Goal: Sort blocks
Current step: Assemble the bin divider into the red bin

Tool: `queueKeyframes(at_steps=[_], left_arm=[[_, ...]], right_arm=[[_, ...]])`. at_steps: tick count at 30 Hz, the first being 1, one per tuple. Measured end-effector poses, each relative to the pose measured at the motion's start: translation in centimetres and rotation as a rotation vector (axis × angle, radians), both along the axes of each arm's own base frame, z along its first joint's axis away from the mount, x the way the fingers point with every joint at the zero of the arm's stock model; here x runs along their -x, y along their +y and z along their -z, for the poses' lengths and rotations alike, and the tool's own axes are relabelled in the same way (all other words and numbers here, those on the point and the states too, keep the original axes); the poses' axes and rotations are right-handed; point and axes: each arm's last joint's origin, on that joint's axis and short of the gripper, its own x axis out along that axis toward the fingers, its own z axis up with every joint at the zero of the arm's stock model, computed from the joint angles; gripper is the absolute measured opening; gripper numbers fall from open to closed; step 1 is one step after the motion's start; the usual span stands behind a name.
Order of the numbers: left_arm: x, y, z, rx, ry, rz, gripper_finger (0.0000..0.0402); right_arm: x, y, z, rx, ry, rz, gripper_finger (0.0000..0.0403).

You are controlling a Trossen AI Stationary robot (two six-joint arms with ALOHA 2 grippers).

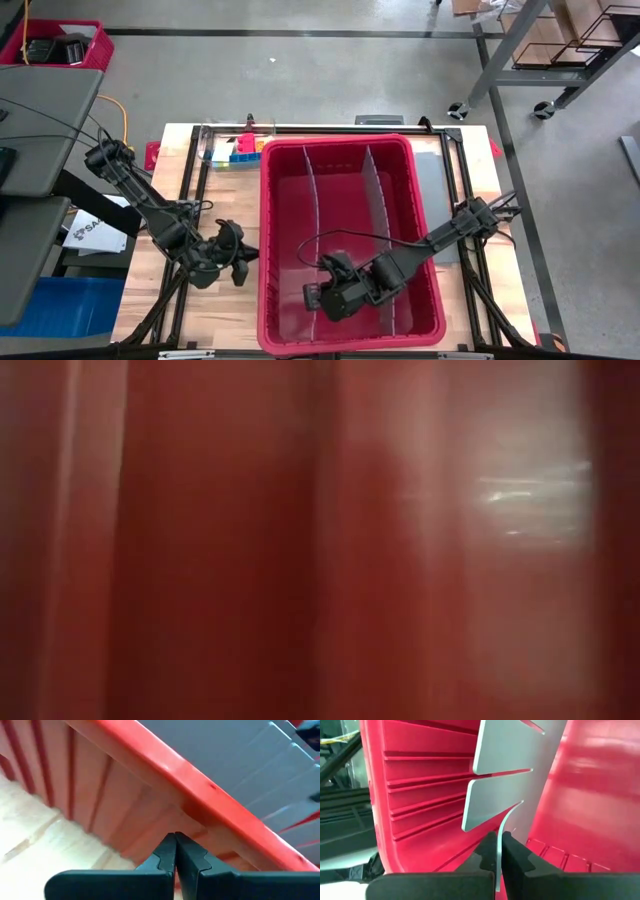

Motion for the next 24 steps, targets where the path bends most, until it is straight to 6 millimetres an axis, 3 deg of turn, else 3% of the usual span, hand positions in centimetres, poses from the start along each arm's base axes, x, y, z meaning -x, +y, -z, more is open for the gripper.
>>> queueKeyframes(at_steps=[7, 17, 24], left_arm=[[-0.2, 0.3, 0.3, -0.010, 0.008, -0.036, 0.0000], [-2.2, 0.9, 2.2, -0.051, 0.090, -0.110, 0.0000], [-3.5, 1.9, 2.3, -0.023, 0.077, -0.163, 0.0000]], right_arm=[[-0.2, 0.0, -0.1, -0.044, -0.005, 0.005, 0.0000], [-0.2, 0.1, -0.1, -0.094, 0.020, -0.009, 0.0000], [-0.7, 0.6, 0.9, -0.120, 0.043, -0.060, 0.0000]])
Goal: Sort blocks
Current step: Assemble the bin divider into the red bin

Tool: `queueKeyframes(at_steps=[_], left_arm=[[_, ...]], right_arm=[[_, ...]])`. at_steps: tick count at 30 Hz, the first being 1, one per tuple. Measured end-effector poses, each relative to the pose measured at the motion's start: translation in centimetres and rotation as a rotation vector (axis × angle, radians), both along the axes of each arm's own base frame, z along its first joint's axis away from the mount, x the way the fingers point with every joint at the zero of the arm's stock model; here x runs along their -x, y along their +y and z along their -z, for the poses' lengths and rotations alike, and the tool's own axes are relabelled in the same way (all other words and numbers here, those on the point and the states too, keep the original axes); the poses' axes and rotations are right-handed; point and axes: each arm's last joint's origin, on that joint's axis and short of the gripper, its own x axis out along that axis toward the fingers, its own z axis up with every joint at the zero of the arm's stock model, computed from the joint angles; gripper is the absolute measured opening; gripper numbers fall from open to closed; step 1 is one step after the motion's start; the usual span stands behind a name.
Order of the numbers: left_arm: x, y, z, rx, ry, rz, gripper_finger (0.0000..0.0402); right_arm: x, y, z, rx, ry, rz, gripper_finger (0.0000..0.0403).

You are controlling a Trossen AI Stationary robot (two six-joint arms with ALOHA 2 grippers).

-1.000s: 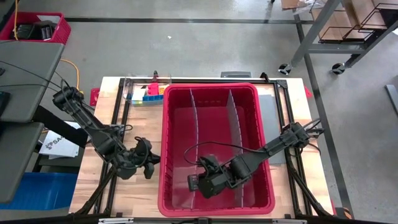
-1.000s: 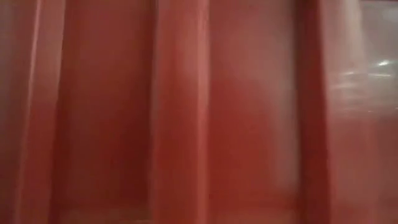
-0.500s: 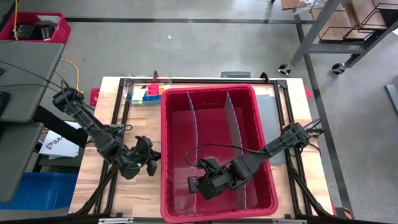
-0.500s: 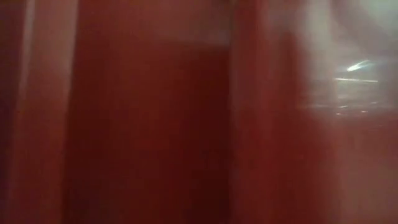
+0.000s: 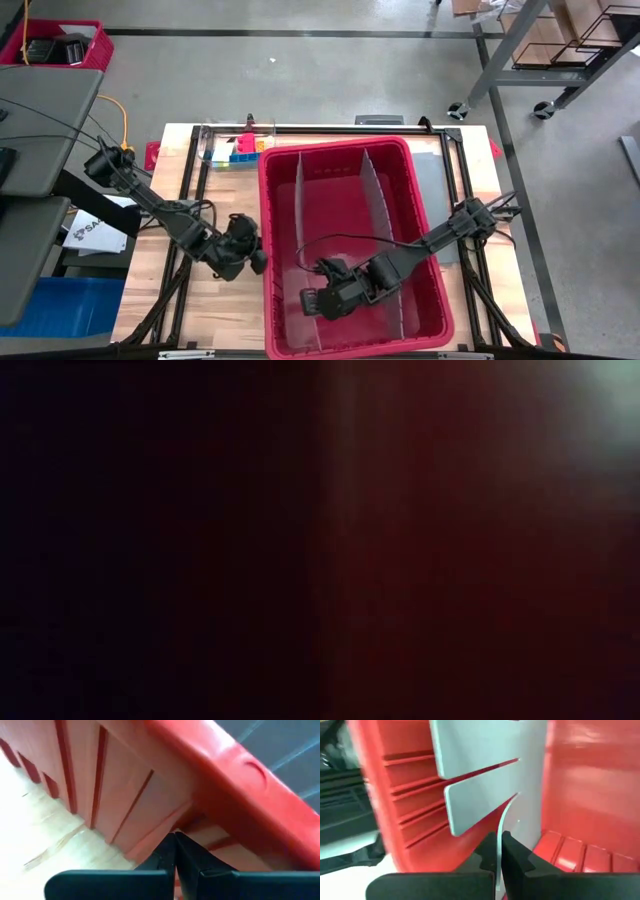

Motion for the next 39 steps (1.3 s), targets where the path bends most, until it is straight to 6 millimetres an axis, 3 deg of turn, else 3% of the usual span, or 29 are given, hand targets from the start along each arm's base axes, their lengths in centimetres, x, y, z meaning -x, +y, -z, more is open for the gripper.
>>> queueKeyframes(at_steps=[18, 21, 25, 31, 39], left_arm=[[-0.3, 0.7, 0.0, -0.023, 0.020, -0.006, 0.0000], [-0.3, 0.7, 0.0, -0.023, 0.020, -0.007, 0.0000], [-0.3, 0.7, 0.0, -0.023, 0.022, -0.006, 0.0000], [-0.2, 0.7, 0.1, -0.022, 0.029, 0.000, 0.0000], [0.3, 1.2, -0.8, -0.019, 0.013, 0.004, 0.0000]], right_arm=[[0.5, 1.0, 1.8, 0.100, 0.058, -0.032, 0.0009], [0.6, 1.2, 2.2, 0.110, 0.075, -0.042, 0.0037], [0.6, 1.4, 3.0, 0.126, 0.107, -0.008, 0.0104], [0.8, 0.4, 1.3, 0.155, 0.051, -0.092, 0.0197], [3.2, -1.3, -2.3, 0.153, 0.064, -0.264, 0.0219]])
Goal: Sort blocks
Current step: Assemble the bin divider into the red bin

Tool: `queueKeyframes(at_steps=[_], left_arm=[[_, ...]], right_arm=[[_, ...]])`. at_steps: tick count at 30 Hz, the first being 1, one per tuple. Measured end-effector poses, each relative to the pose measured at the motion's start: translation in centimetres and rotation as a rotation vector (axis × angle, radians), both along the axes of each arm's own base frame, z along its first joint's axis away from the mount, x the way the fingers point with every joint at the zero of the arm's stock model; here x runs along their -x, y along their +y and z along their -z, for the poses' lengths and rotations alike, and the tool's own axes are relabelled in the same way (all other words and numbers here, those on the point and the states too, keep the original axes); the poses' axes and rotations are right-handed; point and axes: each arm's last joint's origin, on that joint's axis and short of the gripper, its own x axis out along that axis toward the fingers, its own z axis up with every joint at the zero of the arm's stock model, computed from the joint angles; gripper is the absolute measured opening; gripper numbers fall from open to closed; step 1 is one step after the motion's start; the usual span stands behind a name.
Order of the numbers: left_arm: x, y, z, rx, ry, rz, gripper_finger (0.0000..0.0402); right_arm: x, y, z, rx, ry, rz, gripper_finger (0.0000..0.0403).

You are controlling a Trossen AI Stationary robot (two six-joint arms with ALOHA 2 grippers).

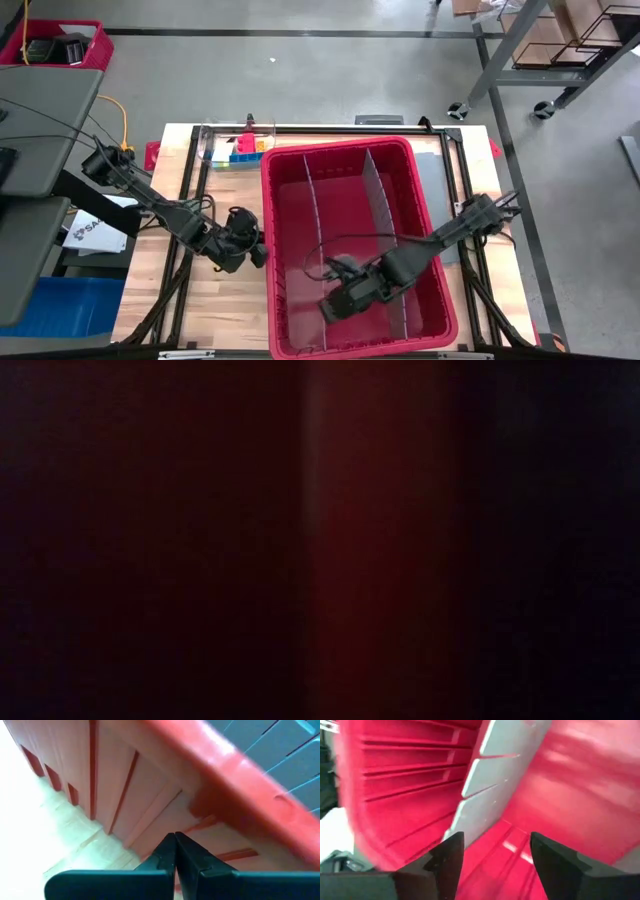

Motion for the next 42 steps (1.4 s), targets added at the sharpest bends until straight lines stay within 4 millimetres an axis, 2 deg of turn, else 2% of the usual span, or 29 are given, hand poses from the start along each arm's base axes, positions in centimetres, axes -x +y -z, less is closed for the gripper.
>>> queueKeyframes(at_steps=[4, 8, 10, 12, 13, 14, 15, 19, 21, 24, 26, 28, 31, 35, 37, 42], left_arm=[[0.7, 0.8, -1.5, 0.011, -0.054, 0.007, 0.0000], [2.0, 1.8, -3.5, -0.003, -0.106, 0.033, 0.0000], [2.8, 2.3, -5.1, -0.027, -0.159, 0.033, 0.0000], [3.4, 2.9, -7.1, -0.036, -0.258, 0.000, 0.0000], [3.8, 3.2, -7.6, -0.057, -0.279, -0.016, 0.0000], [4.1, 3.5, -7.9, -0.083, -0.294, -0.026, 0.0000], [4.3, 3.7, -8.5, -0.098, -0.324, -0.034, 0.0000], [5.1, 4.6, -9.5, -0.165, -0.383, -0.098, 0.0000], [5.3, 4.8, -9.6, -0.173, -0.380, -0.111, 0.0000], [5.2, 5.1, -9.5, -0.179, -0.370, -0.122, 0.0000], [5.1, 5.5, -9.5, -0.180, -0.369, -0.145, 0.0000], [4.4, 6.1, -9.3, -0.193, -0.334, -0.136, 0.0000], [3.1, 7.4, -9.0, -0.182, -0.275, -0.069, 0.0000], [1.5, 10.1, -10.0, -0.205, -0.234, -0.087, 0.0000], [0.3, 11.5, -10.4, -0.240, -0.169, -0.018, 0.0000], [-3.5, 14.9, -10.2, -0.233, 0.060, 0.161, 0.0000]], right_arm=[[2.5, -1.6, -2.6, 0.064, 0.007, -0.027, 0.0220], [5.3, -3.5, -4.6, 0.175, 0.055, 0.020, 0.0209], [6.8, -4.5, -5.2, 0.255, 0.100, 0.074, 0.0170], [7.9, -5.5, -5.6, 0.356, 0.135, 0.124, 0.0093], [8.0, -5.9, -5.7, 0.392, 0.129, 0.134, 0.0050], [7.9, -6.2, -5.9, 0.418, 0.097, 0.126, 0.0026], [7.8, -6.8, -5.9, 0.435, 0.082, 0.142, 0.0019], [7.6, -10.8, -5.5, 0.569, 0.080, 0.291, 0.0002], [7.0, -13.1, -4.7, 0.627, 0.111, 0.361, 0.0001], [5.4, -15.5, -3.7, 0.644, 0.115, 0.353, 0.0000], [4.6, -16.4, -4.0, 0.618, 0.061, 0.303, 0.0000], [4.4, -16.9, -5.1, 0.618, -0.005, 0.298, 0.0000], [4.7, -16.8, -7.9, 0.634, -0.137, 0.323, 0.0000], [6.1, -15.6, -11.7, 0.660, -0.275, 0.281, 0.0000], [6.8, -14.8, -13.2, 0.670, -0.334, 0.238, 0.0000], [8.2, -12.9, -15.1, 0.665, -0.412, 0.204, 0.0000]])
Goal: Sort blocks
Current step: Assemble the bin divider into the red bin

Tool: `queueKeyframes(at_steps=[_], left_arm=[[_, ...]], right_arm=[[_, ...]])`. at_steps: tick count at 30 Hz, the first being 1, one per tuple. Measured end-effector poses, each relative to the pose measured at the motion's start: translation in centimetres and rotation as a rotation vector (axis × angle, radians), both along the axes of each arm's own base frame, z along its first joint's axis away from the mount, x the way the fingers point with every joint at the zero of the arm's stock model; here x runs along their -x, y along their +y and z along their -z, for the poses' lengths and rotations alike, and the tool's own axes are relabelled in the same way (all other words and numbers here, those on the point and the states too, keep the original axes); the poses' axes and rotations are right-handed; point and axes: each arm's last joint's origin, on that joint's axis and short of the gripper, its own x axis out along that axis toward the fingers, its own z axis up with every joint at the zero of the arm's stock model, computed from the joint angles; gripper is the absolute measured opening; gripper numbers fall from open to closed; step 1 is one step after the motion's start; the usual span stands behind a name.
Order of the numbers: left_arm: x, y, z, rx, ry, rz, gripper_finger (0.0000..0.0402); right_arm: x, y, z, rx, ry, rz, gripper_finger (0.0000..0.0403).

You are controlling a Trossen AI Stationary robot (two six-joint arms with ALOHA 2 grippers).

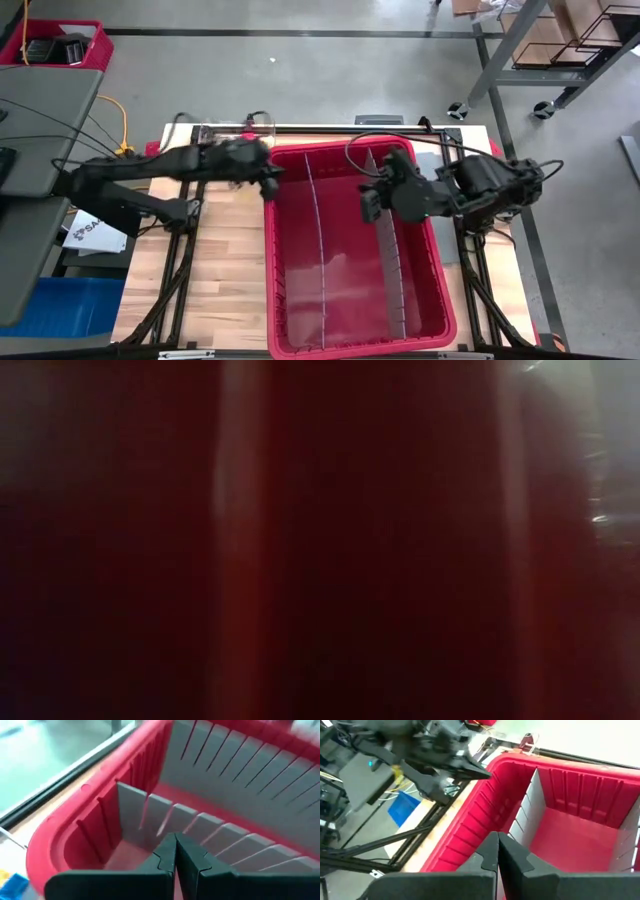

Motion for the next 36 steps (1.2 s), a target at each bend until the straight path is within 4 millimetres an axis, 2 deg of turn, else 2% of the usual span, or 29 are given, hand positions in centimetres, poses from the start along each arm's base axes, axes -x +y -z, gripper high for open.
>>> queueKeyframes(at_steps=[3, 6, 10, 16, 21, 26, 31, 36], left_arm=[[-2.0, 1.4, 0.7, -0.020, 0.141, 0.044, 0.0000], [-3.0, 2.2, 1.6, -0.040, 0.284, 0.082, 0.0000], [-3.2, 2.7, 3.1, -0.066, 0.428, 0.093, 0.0000], [-2.5, 4.7, 2.8, -0.253, 0.528, 0.019, 0.0000], [-1.8, 6.9, 2.6, -0.305, 0.553, 0.000, 0.0000], [-1.7, 9.0, 1.9, -0.408, 0.519, -0.062, 0.0000], [-1.4, 10.0, 1.2, -0.449, 0.499, -0.075, 0.0000], [-0.9, 9.5, -1.6, -0.471, 0.384, -0.107, 0.0000]], right_arm=[[0.5, 1.0, 0.0, -0.023, -0.005, -0.009, 0.0000], [1.0, 2.4, 0.4, -0.069, 0.014, -0.034, 0.0000], [1.7, 4.9, 1.2, -0.133, 0.071, -0.094, 0.0000], [2.6, 9.6, 4.2, -0.318, 0.295, -0.153, 0.0000], [3.2, 13.8, 6.4, -0.466, 0.436, -0.166, 0.0000], [4.1, 17.2, 7.4, -0.559, 0.428, -0.150, 0.0000], [5.6, 18.6, 7.6, -0.595, 0.419, -0.100, 0.0000], [6.3, 18.5, 7.8, -0.541, 0.438, -0.074, 0.0000]])
